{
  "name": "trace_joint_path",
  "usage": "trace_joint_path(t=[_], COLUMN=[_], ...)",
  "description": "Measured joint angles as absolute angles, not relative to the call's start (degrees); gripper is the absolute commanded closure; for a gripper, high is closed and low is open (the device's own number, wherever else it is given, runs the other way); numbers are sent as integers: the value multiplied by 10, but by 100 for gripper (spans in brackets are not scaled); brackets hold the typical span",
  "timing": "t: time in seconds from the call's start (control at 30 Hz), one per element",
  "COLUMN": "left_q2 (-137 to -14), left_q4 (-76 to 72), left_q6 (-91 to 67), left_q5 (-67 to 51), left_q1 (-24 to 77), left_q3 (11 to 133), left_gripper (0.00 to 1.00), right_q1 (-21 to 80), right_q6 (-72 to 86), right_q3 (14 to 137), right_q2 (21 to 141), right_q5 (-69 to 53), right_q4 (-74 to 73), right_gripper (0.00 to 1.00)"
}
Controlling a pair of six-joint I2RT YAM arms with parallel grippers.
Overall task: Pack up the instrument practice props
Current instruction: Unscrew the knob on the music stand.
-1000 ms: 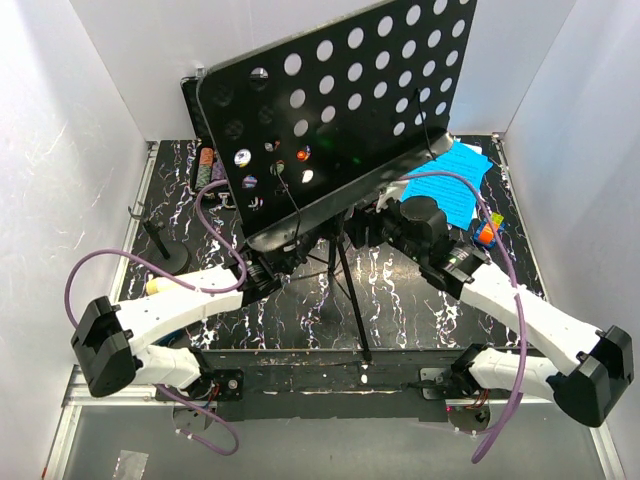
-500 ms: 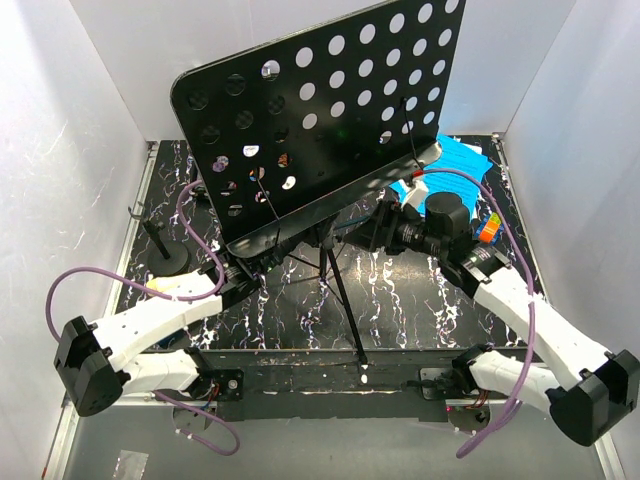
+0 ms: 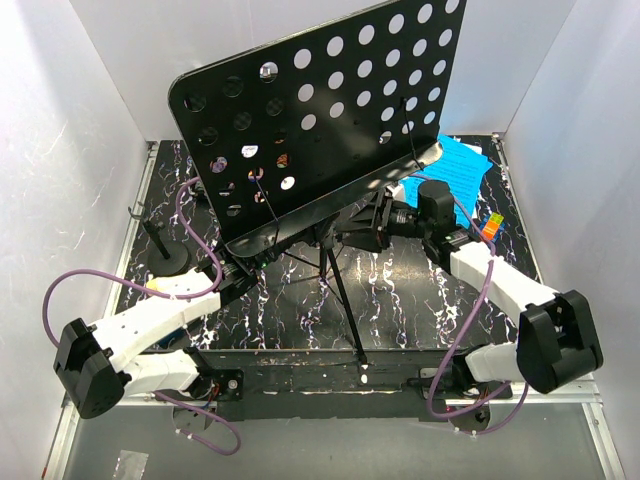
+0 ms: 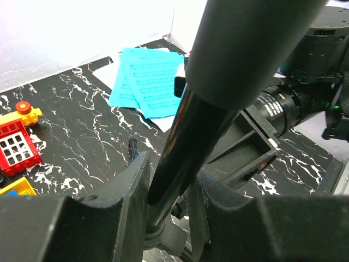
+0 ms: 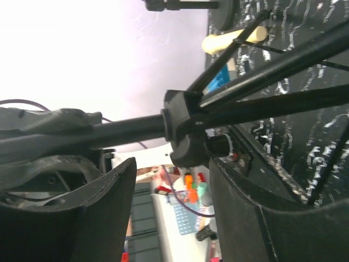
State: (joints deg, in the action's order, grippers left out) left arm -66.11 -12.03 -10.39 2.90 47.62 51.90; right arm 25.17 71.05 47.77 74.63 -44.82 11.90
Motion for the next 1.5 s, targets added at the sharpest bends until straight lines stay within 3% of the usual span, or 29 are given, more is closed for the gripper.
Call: trace_joint_path(t=[0.13,0.37,0.67,0.9,1.0,1.23,1.5], left_q2=[-661,-661,-659,-659,-659,-658,-650], left_q4=[-122,-123,-125,-137,-138,-141,-151], left_q6=[-104,-105,-105,-107,-108,-112,-112], left_q5=[26,25,25,22,21,21,21], left_q1=[474,473,473,473,473,472,470], left_q3=[519,519,517,511,510,508,497], left_gripper=[100,100,100,100,100,100,100], right_q1=[248,246,246,246,248,250,252], right_q6=[778,888,946,959,958,961,925], right_q3=[466,422,418,418,418,423,443], right_q2=[775,808,828,844,846,855,864], right_q5=[-478,-498,-519,-529,-532,-544,-555], right_q4=[193,299,361,369,370,377,359], right_gripper=[44,37,51,51,62,98,99])
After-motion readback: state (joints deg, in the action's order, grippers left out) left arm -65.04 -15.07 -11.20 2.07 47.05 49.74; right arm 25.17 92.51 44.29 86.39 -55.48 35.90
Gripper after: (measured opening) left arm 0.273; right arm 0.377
